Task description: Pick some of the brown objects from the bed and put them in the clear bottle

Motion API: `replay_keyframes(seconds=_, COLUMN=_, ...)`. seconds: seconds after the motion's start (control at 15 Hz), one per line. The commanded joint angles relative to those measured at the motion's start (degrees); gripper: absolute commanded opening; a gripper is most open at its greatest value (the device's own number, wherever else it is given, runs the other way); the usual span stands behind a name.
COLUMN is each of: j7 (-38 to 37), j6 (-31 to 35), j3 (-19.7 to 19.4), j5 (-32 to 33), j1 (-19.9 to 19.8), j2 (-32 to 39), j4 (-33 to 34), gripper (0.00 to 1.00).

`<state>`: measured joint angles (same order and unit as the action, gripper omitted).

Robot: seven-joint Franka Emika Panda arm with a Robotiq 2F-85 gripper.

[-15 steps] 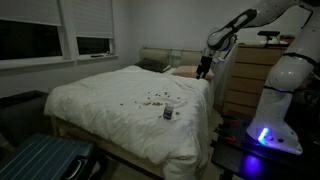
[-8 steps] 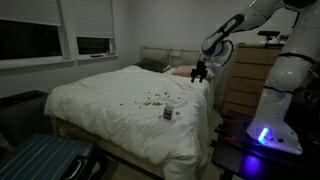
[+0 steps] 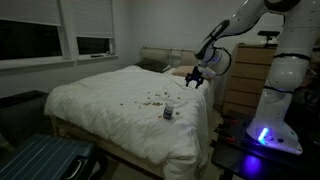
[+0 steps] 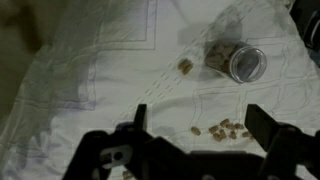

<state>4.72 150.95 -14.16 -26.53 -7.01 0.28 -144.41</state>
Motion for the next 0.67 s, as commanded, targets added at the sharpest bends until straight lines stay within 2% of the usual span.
replay_keyframes(seconds=0.0, j7=5.3, j6=-0.4, j3=0.9, j5=-11.6, j1=-0.1, j2=6.1, j4=4.9, gripper=1.00)
replay_keyframes(seconds=0.27, j7=9.2, j6=-1.1, j3=2.0, j5=-19.2, j1=-0.7, j2=12.4, j4=9.5, gripper=1.00)
replay_keyframes(seconds=0.6, j7=8.5, j6=-1.1, j3=3.6, j5=-20.8, j1=-0.6, j2=19.9, j4=15.2, gripper=1.00)
